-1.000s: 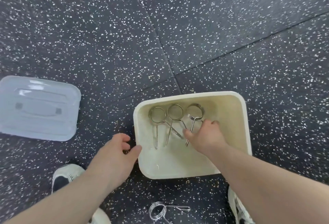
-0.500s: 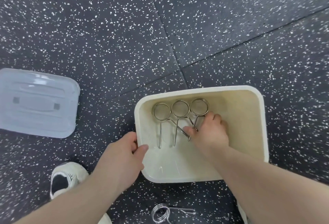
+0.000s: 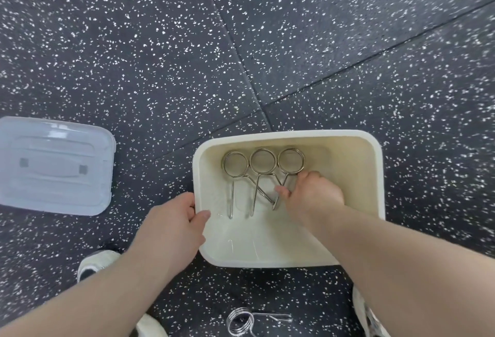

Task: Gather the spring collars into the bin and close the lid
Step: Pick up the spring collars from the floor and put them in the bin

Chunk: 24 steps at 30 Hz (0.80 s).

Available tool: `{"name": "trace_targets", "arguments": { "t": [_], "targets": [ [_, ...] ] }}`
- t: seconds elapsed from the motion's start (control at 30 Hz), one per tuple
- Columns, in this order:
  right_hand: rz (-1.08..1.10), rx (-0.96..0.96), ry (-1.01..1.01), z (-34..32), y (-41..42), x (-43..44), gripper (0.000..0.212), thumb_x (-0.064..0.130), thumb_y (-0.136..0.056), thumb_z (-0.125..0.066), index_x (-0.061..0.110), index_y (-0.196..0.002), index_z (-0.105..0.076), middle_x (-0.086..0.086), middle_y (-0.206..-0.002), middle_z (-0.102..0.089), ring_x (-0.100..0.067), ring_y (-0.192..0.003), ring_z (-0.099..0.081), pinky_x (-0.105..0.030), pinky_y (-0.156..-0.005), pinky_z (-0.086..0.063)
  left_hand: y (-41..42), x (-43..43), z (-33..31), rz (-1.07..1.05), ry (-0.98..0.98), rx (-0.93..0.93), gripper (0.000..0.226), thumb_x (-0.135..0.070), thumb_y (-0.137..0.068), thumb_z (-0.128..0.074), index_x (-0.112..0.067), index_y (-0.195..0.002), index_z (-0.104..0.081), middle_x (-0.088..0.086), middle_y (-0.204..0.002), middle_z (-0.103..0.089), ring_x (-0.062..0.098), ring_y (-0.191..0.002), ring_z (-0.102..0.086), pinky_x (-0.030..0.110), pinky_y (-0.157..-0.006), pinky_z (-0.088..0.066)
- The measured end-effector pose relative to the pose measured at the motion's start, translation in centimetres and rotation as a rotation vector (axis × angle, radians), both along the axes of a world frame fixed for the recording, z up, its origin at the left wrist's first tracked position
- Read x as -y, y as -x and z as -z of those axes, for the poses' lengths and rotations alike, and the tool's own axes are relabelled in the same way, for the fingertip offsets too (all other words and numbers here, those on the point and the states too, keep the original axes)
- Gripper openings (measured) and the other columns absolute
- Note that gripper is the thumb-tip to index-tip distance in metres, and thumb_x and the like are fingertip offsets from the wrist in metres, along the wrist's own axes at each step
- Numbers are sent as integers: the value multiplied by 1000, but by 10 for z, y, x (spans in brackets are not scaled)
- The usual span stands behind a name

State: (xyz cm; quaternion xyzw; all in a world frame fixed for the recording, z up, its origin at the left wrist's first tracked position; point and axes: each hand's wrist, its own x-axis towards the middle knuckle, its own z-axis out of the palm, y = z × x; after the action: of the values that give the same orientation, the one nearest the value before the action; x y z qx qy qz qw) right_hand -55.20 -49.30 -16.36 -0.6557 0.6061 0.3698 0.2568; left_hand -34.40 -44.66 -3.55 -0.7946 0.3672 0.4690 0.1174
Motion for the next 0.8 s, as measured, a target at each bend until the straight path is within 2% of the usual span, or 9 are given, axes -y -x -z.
{"name": "trace_targets", "arguments": {
  "t": [0.1,0.2,0.27,0.33,0.43,0.53,0.6,0.7,0.8],
  "targets": [
    [64,20,-82,-20,-4,10,64,61,-96,-31,8,-125,-50,-6,-114,-65,-26,-105,-64,-31,-67,-41,0,7,-9,98,-67,-6,13,-33,-97,-50,-26,-103,-60,-7,-88,-71,15,-83,-67,34,-76,-52],
    [-2,100,-35,-51,-12,5,44,45,-100,-35,9,-124,-42,-7,-108,-66,-29,-99,-65,-32,-64,-40,-2,12,-26,165,-58,-12,22,-31,-96,-48,-28,-116,-56,-9,-107,-69,16,-83,-65,34,-76,-52],
    [-59,157,-16,-71,-18,-2,31,31,-100,-37,11,-124,-39,-8,-107,-64,-31,-94,-64,-33,-61,-40,-4,15,-39,183,-30,3,39,-30,-96,-49,-28,-135,-48,-8,-129,-62,18,-100,-64,31,-80,-48],
    [-78,170,-25,-87,-28,-5,33,21,-96,-40,13,-128,-36,-8,-107,-62,-31,-88,-63,-33,-58,-40,-10,20,-51,208,7,9,46,-30,-96,-50,-25,-141,-43,-6,-138,-56,18,-116,-57,31,-88,-44],
    [-49,145,-63,-114,-42,-7,31,10,-92,-39,13,-122,-38,-5,-89,-59,-30,-73,-53,-33,-54,-40,-25,30,-69,269,57,-42,45,-28,-96,-49,-24,-140,-46,-6,-131,-59,17,-111,-59,31,-89,-47],
    [-49,107,-106,-146,-58,-11,46,2,-85,-40,11,-130,-36,-2,-73,-48,-23,-60,-44,-30,-46,-31,-50,40,-87,313,123,-97,37,-24,-97,-43,-27,-132,-54,-9,-96,-66,12,-72,-58,28,-65,-45],
    [1,99,-108,-172,-68,-17,54,1,-83,-40,12,-135,-33,-3,-78,-52,-19,-55,-39,-31,-44,-29,-68,45,-103,362,162,-103,36,-23,-96,-40,-29,-128,-57,-6,-91,-66,11,-63,-53,27,-58,-41],
    [174,131,-42,-213,-81,-33,45,4,-86,-39,17,-130,-36,0,-71,-47,-22,-63,-49,-34,-52,-39,-91,45,-129,450,183,-110,31,-23,-96,-40,-31,-120,-60,-8,-83,-64,6,-57,-54,23,-51,-37],
    [279,164,11,-250,-96,-54,45,14,-93,-39,17,-138,-31,1,-77,-50,-27,-74,-53,-35,-59,-42,-105,40,-153,543,180,-135,24,-22,-96,-43,-33,-108,-60,-10,-77,-66,7,-57,-58,25,-52,-39]
  ]
}}
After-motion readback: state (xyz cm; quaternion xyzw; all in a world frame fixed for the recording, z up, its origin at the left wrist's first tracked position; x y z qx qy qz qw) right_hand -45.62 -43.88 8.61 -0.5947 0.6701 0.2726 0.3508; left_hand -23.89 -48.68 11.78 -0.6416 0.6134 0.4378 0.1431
